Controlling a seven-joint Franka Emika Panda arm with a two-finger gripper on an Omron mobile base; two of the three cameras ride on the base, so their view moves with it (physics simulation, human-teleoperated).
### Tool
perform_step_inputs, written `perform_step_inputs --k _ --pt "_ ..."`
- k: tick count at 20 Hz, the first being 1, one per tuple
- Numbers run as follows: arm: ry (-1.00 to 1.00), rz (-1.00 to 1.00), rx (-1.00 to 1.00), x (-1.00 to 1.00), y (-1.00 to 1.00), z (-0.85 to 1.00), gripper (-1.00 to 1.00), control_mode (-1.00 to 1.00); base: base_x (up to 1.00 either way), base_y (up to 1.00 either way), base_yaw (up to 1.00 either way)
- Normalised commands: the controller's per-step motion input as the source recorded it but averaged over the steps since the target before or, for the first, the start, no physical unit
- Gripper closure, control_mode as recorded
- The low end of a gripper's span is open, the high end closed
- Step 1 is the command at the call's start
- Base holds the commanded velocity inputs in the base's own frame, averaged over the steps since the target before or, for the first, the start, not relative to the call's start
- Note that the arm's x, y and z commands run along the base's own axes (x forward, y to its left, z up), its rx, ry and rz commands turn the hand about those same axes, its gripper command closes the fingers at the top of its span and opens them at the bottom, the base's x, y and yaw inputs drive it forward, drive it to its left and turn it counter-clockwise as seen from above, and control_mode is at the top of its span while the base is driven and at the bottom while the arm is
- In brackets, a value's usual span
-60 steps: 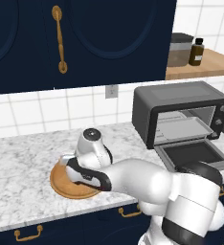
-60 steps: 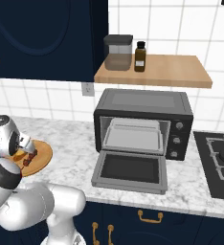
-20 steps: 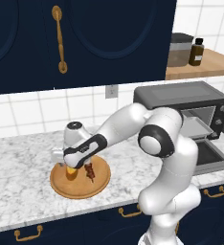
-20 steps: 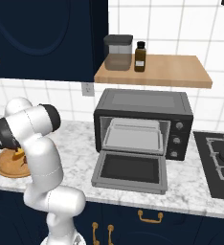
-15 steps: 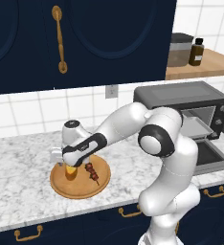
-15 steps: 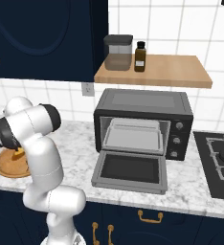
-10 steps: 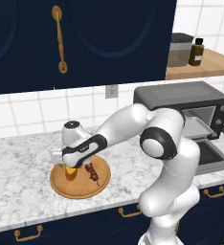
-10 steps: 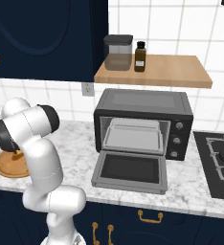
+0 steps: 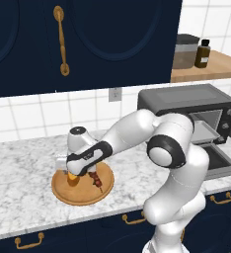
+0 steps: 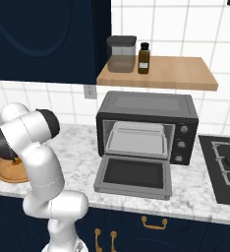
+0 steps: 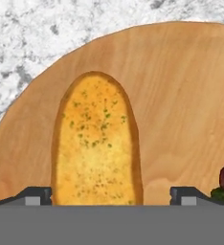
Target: Pick up the kebab skewer and baguette bread, and place them inside the toaster oven. Close the toaster oven door and start by setting the timer.
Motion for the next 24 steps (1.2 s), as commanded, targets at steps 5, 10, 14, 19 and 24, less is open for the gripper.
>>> perform_step_inputs --k 5,10,14,19,24 --pt "0.04 -0.06 0.00 0.01 0.10 -0.10 -1.00 -1.00 0.00 0.00 0.00" --pt "0.00 -0.01 0.00 0.01 0.25 -0.01 -1.00 -1.00 0.00 0.00 0.00" --pt "0.01 0.00 0.00 0.00 0.09 -0.04 -1.00 -1.00 0.00 0.00 0.00" --pt "0.00 0.00 0.00 -0.01 -0.25 -0.26 -1.00 -1.00 0.00 0.00 0.00" --pt "0.00 -0.01 0.00 -0.10 -0.24 -0.25 -1.00 -1.00 0.00 0.00 0.00"
